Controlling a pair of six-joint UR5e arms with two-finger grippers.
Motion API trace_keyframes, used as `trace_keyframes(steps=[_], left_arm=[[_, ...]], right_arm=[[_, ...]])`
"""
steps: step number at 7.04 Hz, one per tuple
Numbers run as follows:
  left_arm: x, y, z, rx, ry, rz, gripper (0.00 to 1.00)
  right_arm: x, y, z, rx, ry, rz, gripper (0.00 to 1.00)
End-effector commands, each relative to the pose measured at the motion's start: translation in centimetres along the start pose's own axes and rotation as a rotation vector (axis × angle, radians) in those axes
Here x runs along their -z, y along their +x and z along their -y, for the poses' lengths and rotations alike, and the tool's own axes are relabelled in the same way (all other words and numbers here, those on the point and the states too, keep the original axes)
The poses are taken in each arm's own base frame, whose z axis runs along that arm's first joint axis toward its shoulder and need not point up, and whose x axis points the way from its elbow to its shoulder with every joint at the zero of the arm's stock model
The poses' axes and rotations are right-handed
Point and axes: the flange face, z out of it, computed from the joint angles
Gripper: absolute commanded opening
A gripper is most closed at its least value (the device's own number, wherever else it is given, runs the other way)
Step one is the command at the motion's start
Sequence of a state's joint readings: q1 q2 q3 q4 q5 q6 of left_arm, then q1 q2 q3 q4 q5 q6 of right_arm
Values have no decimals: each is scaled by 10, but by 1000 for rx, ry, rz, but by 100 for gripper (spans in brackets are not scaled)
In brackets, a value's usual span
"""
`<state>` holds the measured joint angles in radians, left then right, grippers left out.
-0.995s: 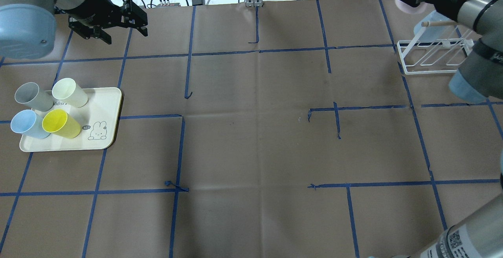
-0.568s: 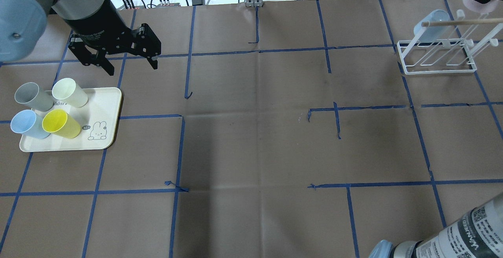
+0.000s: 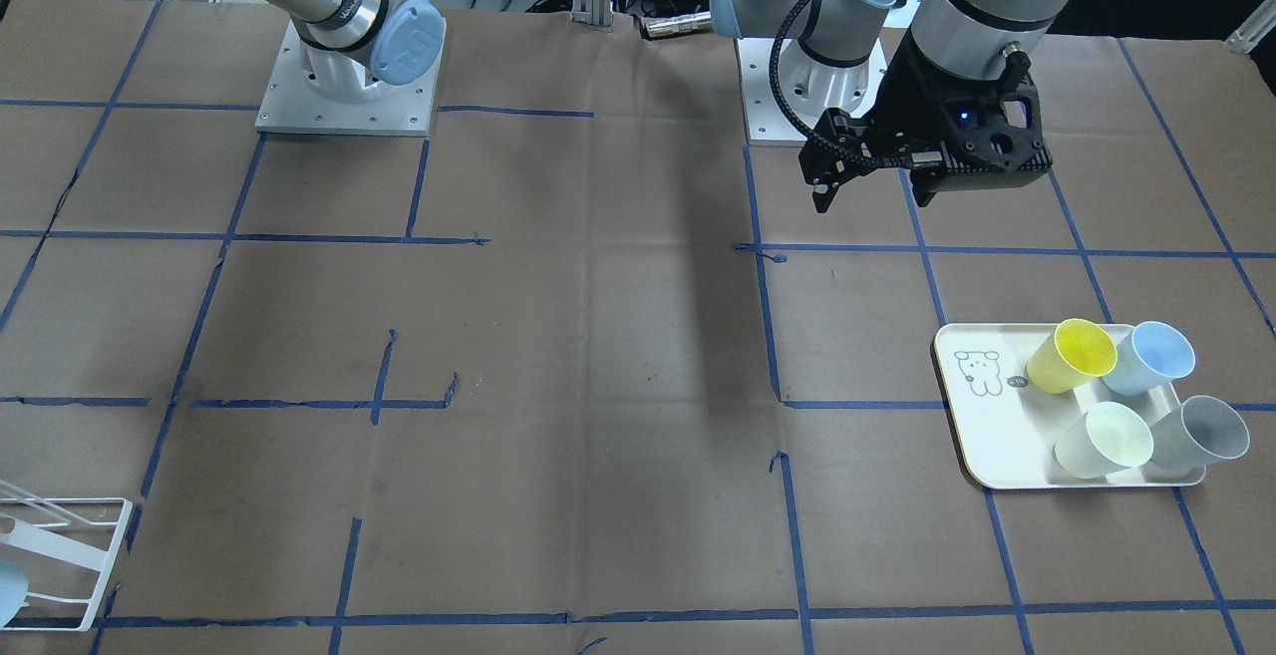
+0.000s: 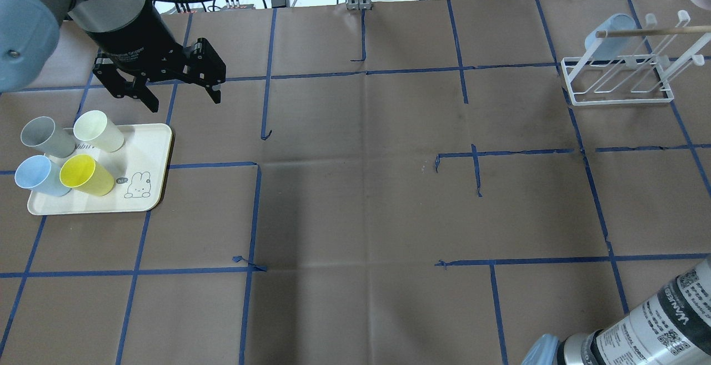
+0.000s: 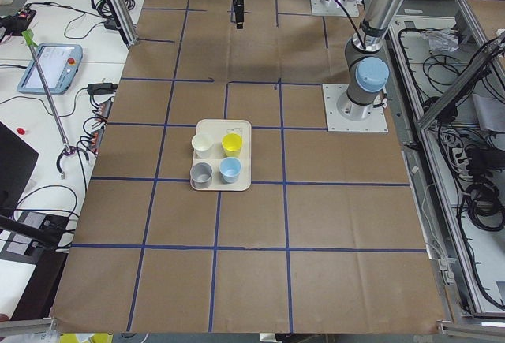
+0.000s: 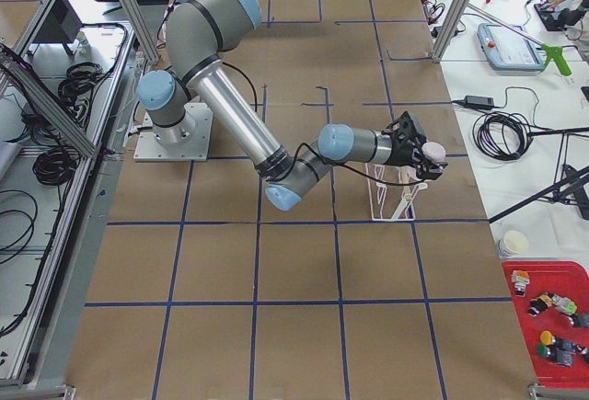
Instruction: Transfer IKEA cup to right arm and place on rack
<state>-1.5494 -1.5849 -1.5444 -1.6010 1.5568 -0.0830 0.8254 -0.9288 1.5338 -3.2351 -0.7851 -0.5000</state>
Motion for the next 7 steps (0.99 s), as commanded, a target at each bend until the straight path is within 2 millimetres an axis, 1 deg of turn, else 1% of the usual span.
trace_keyframes(steps=[1,2,4,6,7], left_arm=[[2,-1,1,1,10,2,99],[2,-3,2,3,12,18,99],[1,-4,2,-6,12,22,99],[1,-2,2,-15,8,9,99],[-2,-1,1,-52,-3,7,99]], right_arm=[[-26,19,-12,3,31,40,25],[-34,22,-18,-5,38,56,25],[-41,15,-28,-17,27,71,25],[-43,11,-35,-30,17,80,25],[-44,9,-41,-38,11,83,25]])
